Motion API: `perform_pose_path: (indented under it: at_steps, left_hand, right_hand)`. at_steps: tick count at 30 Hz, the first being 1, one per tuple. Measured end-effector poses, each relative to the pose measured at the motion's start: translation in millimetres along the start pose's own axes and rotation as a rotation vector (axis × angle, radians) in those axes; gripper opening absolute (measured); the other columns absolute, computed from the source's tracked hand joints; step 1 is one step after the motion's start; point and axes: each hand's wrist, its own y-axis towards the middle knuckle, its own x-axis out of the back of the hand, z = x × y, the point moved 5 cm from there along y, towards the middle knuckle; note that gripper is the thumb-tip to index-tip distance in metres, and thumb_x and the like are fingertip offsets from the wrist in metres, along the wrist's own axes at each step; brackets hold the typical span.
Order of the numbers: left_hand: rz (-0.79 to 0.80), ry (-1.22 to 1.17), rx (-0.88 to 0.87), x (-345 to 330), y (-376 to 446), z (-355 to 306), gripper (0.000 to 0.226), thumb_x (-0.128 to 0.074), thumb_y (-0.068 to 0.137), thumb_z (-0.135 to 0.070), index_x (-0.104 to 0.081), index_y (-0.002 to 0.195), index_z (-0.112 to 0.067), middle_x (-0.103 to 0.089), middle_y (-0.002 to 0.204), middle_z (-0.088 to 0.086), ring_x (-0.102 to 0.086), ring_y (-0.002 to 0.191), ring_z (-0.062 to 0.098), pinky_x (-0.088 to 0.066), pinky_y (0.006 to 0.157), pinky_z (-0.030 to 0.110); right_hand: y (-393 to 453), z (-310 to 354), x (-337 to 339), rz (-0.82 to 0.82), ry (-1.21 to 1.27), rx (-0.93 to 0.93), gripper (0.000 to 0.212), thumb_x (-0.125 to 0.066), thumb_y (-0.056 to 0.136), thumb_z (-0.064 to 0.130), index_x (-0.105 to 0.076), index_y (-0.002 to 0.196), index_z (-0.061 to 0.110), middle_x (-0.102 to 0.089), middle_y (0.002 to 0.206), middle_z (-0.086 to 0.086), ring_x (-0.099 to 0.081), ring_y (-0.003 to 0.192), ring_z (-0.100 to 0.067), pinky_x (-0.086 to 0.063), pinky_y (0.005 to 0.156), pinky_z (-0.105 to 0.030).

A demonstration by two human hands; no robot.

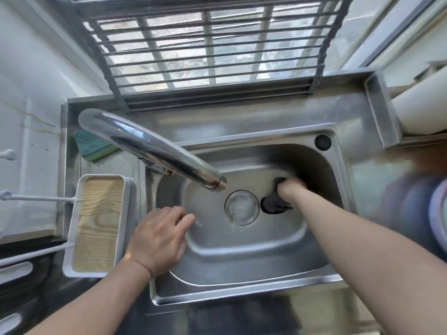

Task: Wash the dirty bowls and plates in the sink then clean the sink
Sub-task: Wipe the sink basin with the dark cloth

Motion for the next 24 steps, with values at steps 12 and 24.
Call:
perform_pose_path:
  at_steps: [12,24]
  left_hand:
    - [0.028,0.008,0.025,-1,-2,-1,0.036,-0.051,0.072,-0.025,-0.069,0.102,-0.016,-0.06,0.094,0.005,-0.055,0.072,0.03,-0.043,0.066,0.04]
    - [0.012,0.001,0.034,-6,-2,1,0.034,-0.055,0.074,-0.022,-0.069,0.104,-0.015,-0.059,0.094,0.005,-0.054,0.073,0.032,-0.042,0.069,0.043]
  right_hand:
    - [-152,131,-123,0.621,-0.185,0.573,0.041,-0.054,0.105,0.033,-0.062,0.131,0.002,-0.063,0.133,-0.019,-0.061,0.119,-0.033,-0.044,0.092,-0.031]
    - [-142,162,-99,0.31,-0.276,0.81,0.067,-0.085,0.075,0.014,-0.053,0.134,0.018,-0.06,0.127,-0.012,-0.061,0.112,-0.036,-0.05,0.094,-0.037]
